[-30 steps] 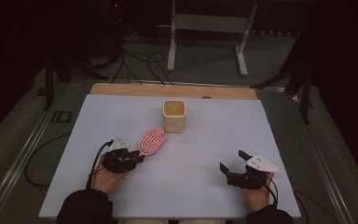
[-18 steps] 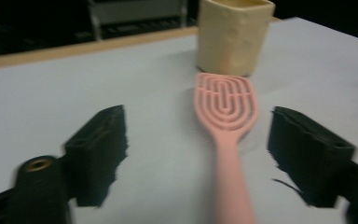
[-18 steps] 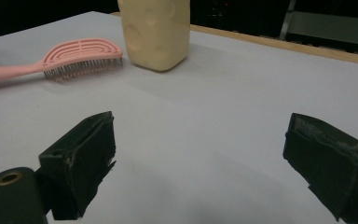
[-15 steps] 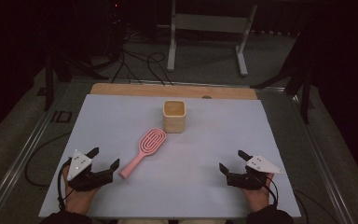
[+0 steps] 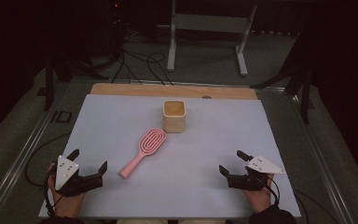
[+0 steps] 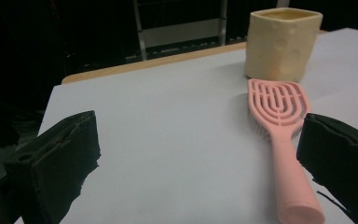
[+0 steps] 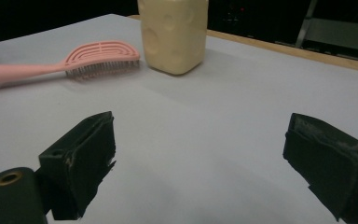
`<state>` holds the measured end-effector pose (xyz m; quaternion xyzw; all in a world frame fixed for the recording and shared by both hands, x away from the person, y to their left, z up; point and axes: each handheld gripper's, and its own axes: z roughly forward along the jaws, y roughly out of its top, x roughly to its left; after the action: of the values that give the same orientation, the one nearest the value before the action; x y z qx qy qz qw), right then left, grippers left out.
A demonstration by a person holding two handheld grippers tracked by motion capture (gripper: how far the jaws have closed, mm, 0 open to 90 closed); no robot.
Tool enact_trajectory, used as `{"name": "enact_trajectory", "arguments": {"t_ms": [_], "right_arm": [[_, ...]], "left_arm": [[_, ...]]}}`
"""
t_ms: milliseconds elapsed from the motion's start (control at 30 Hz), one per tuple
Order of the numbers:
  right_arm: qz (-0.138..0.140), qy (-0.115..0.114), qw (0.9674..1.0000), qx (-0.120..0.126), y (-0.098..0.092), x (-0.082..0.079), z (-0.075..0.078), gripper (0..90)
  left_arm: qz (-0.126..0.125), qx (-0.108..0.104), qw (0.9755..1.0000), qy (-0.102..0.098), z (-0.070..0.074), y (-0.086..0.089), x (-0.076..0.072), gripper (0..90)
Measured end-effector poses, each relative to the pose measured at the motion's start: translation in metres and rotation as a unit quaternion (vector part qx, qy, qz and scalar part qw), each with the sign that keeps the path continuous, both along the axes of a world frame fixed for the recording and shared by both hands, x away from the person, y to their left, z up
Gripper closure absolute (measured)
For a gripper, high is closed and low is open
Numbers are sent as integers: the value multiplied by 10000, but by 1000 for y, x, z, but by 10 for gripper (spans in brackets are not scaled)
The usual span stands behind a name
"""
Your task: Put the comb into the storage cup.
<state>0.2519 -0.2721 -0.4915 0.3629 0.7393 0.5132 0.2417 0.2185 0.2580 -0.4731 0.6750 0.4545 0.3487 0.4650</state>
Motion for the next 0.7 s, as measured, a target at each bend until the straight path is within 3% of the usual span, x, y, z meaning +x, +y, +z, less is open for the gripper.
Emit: {"name": "enact_trajectory", "arguments": {"t_ms": [200, 567, 700], "right_arm": [[67, -36, 10000, -28, 2, -3, -1, 89], [16, -2, 10000, -6, 9, -4, -5, 90], [-28, -15, 10000, 17, 7, -4, -6, 89]], "left_arm": [[-45, -227, 9997, 85, 0, 5, 2, 1], [-392, -189, 9985, 347, 7, -6, 19, 1], [-573, -197, 9956, 713, 12, -11, 30, 7]]}}
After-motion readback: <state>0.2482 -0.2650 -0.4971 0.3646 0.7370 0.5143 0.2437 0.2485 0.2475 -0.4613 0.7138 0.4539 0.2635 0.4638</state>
